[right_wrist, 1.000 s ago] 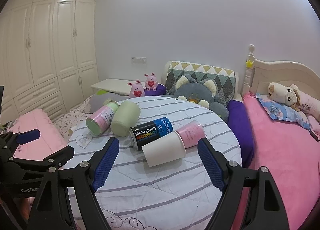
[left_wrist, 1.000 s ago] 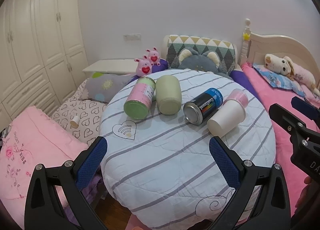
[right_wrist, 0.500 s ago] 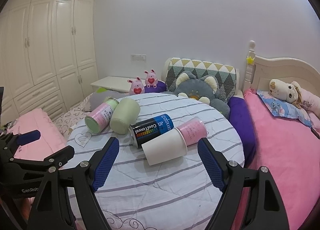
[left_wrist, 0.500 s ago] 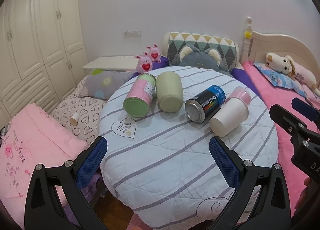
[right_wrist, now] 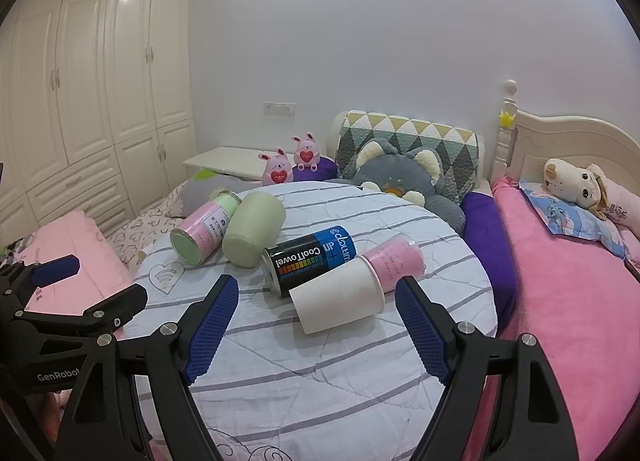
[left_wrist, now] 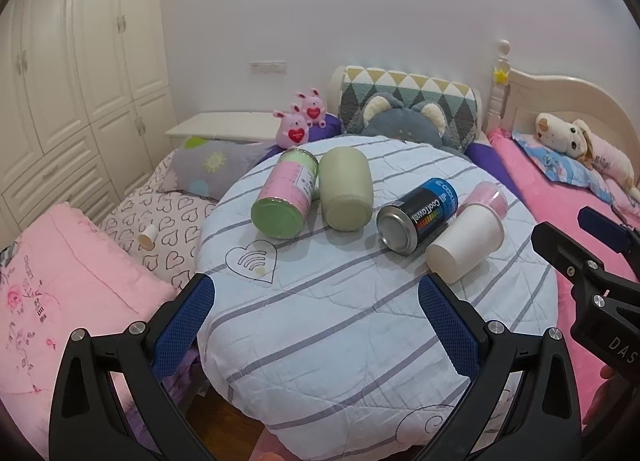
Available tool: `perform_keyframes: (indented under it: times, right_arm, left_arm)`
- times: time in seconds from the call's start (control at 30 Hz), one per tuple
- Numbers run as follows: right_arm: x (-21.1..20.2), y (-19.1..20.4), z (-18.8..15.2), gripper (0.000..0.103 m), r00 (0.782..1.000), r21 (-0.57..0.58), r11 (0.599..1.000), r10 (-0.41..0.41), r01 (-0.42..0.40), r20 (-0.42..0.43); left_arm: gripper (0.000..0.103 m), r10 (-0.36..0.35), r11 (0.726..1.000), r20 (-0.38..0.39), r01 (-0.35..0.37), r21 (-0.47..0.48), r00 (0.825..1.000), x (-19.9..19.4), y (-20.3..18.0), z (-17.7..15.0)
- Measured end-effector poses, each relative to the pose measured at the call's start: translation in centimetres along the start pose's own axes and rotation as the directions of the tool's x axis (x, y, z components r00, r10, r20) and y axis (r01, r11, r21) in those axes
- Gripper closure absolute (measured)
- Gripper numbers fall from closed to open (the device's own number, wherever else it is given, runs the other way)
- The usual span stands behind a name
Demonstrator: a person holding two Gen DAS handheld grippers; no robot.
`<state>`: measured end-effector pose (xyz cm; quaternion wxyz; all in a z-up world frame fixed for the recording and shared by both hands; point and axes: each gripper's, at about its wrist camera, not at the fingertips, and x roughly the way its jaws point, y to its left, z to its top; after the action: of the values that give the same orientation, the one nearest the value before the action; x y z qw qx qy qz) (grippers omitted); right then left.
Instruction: Flip cup upright
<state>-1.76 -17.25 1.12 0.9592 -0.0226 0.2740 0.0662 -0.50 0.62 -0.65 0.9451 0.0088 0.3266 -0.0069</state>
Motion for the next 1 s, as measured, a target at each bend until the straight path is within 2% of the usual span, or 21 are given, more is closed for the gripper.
perform_keyframes:
  times: [0.7, 1.0]
  right_arm:
    - [2.3, -1.3, -0.3, 0.021, 0.999, 0.031, 0.999, -0.009, 0.010, -0.051]
    - [3.7, -2.6, -0.2, 0.021, 0.997, 0.081, 0.997, 0.018, -0.012, -0.076]
  left_arm:
    - [0.000, -0.005, 1.000, -0.025, 0.005, -0.013, 1.000, 2.1, -0.2, 0.6]
    - [0.000, -0.012, 1.000, -0.028, 0.012, 0.000, 1.000, 3.1, -1.1, 1.3]
